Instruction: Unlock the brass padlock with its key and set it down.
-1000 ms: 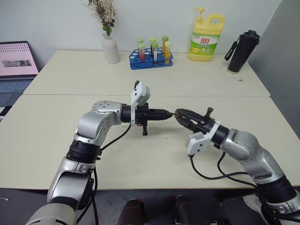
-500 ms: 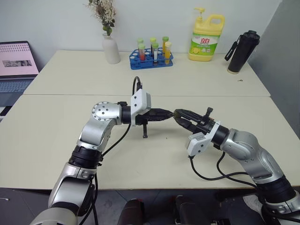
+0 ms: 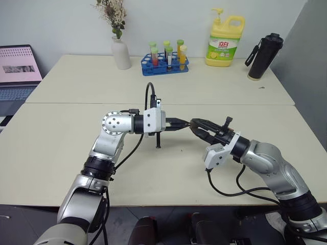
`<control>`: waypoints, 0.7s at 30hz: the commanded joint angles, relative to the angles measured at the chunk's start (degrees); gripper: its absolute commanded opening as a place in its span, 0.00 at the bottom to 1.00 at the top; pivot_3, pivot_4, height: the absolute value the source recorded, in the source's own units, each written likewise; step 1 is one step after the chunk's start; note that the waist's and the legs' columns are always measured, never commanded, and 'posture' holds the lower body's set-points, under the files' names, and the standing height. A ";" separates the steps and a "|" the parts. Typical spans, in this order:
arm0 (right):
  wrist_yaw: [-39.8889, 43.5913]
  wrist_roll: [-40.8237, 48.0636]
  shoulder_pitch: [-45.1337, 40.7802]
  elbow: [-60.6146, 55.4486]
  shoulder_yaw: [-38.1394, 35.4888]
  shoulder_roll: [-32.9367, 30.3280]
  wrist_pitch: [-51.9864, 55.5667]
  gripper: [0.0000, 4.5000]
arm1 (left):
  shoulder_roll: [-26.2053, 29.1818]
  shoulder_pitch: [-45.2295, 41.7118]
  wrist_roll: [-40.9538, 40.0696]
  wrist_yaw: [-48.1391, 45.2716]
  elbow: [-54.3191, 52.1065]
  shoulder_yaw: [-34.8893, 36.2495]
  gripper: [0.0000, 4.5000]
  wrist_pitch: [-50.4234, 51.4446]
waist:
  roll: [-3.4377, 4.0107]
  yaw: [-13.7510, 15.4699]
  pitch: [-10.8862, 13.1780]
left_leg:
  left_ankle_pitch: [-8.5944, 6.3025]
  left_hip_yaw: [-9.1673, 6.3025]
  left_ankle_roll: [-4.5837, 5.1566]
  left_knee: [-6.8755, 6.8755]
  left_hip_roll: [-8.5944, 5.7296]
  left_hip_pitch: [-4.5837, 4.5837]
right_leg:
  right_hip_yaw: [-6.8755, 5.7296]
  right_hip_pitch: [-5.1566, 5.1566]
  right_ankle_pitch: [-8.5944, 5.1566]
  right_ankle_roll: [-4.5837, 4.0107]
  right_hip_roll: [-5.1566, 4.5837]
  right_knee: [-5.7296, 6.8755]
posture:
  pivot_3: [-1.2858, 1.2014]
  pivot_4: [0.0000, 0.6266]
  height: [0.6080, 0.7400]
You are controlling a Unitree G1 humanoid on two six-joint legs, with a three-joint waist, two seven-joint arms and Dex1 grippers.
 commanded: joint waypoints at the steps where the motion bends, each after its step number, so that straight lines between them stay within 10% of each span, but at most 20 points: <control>1: -0.02 0.98 -0.69 -1.66 -0.74 0.59 0.03 0.21 | -1.25 -1.34 -3.00 0.31 -3.85 -0.53 0.00 5.01 | 0.00 -0.01 0.00 | 0.00 0.00 0.00 0.00 0.00 0.00 | 0.00 0.00 0.00 0.00 0.00 0.00 | 0.52 0.24 1.00; 15: -0.42 0.61 -0.82 -1.20 -1.19 0.33 -0.47 0.21 | 1.54 -2.17 -10.19 2.07 -10.94 1.65 0.79 37.70 | 0.00 -0.04 0.00 | 0.00 -0.07 0.00 0.01 0.02 0.01 | -0.03 0.01 -0.06 0.10 0.02 0.02 | 0.52 0.24 1.00; 21: -0.52 0.36 -1.22 -0.87 -0.82 0.71 -0.80 0.21 | 2.09 -3.07 -20.60 5.06 -16.91 4.50 0.79 57.71 | 0.00 -0.05 0.00 | 0.00 -0.16 -0.01 0.03 0.06 0.01 | -0.02 0.01 -0.08 0.14 0.01 0.03 | 0.52 0.24 1.00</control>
